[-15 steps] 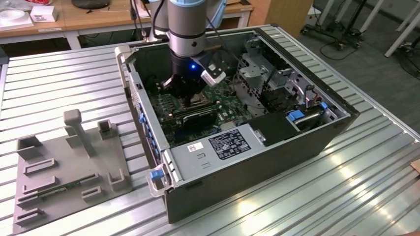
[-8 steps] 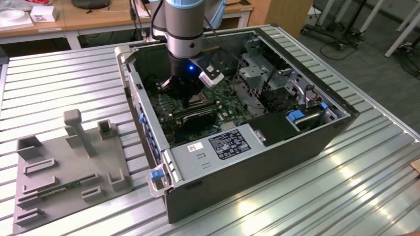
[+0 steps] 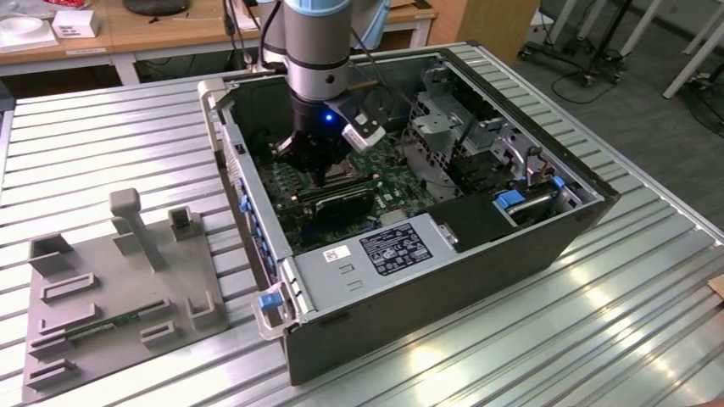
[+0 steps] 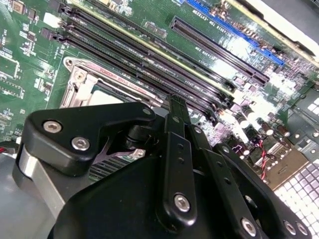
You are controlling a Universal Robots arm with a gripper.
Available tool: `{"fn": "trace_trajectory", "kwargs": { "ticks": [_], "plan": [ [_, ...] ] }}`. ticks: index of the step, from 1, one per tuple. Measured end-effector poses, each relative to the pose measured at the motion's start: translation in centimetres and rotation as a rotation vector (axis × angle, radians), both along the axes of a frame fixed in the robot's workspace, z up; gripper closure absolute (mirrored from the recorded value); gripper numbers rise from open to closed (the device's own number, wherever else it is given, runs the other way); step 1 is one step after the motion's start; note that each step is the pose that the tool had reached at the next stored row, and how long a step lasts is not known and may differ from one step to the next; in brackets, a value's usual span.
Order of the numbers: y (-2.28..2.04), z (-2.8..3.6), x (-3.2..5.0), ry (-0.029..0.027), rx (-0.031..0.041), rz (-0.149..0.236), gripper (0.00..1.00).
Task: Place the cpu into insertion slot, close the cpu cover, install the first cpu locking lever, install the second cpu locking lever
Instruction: 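Install the second cpu locking lever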
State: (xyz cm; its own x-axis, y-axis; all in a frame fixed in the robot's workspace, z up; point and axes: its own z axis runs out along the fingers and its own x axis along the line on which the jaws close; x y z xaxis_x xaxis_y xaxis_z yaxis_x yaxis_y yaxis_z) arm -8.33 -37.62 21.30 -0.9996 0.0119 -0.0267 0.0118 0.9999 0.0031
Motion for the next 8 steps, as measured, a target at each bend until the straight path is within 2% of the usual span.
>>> {"fn": "trace_trajectory", "kwargs": {
  "ticks": [8],
  "plan": [
    [0.29, -0.25, -0.18, 0.0002, -0.0003, 0.000, 0.89]
  ]
}}
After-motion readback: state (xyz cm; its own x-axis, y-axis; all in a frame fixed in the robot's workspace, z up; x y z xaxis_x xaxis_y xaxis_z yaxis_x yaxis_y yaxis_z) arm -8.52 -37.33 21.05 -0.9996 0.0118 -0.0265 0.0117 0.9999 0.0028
